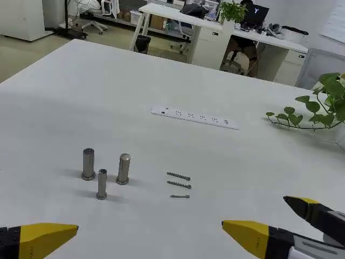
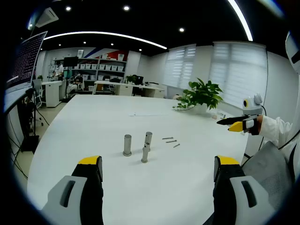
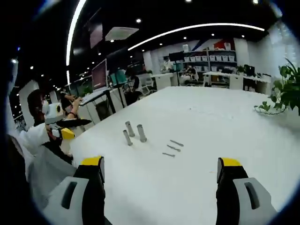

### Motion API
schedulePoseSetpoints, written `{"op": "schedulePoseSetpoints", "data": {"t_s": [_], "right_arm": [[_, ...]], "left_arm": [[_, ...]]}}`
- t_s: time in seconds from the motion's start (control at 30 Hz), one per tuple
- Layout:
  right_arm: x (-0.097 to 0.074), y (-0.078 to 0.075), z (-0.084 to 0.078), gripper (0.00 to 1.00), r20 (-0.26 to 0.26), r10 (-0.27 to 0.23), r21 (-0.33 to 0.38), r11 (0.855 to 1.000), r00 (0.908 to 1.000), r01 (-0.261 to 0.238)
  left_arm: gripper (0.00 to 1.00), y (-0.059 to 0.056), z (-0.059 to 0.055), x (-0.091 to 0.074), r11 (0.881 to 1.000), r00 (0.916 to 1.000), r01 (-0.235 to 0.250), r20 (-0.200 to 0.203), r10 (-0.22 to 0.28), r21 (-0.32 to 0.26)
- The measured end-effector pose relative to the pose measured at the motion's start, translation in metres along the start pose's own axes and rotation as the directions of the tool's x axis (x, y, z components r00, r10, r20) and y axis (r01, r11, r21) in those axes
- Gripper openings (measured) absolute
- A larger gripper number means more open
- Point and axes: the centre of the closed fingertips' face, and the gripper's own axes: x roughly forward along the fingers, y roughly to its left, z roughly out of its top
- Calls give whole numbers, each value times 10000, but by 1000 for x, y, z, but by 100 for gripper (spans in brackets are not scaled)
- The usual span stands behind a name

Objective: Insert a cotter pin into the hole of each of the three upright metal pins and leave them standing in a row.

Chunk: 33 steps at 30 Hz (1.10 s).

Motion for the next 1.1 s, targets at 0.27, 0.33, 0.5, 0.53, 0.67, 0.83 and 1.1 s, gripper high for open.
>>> {"op": "schedulePoseSetpoints", "data": {"t_s": [0.27,0.33,0.5,0.53,0.67,0.83,1.1], "right_arm": [[1,3,-6,98,-227,44,-80,10000,9997,-46],[1,2,-7,98,-211,21,-38,10000,9998,-22],[-2,3,-7,98,-149,-120,-41,9999,9998,119],[-2,1,-7,98,-102,-153,-4,9999,9998,153],[-7,0,-9,98,54,-369,150,9992,9993,368],[-13,-2,-11,98,1,-621,91,9980,9981,621],[-23,0,-12,98,440,-966,315,9950,9943,953]], "left_arm": [[98,2,-4,1,10000,9998,-22,-219,24,57],[98,0,-3,2,10000,9998,55,-213,-53,79],[98,-6,-3,3,9996,9995,277,-133,-278,-75],[98,-7,-4,2,9994,9993,329,-150,-330,-50],[98,-12,-2,0,9985,9985,552,-33,-552,-63],[98,-8,-4,0,9984,9984,561,-101,-561,40],[98,-16,-4,7,9944,9944,1020,-312,-1012,269]]}}
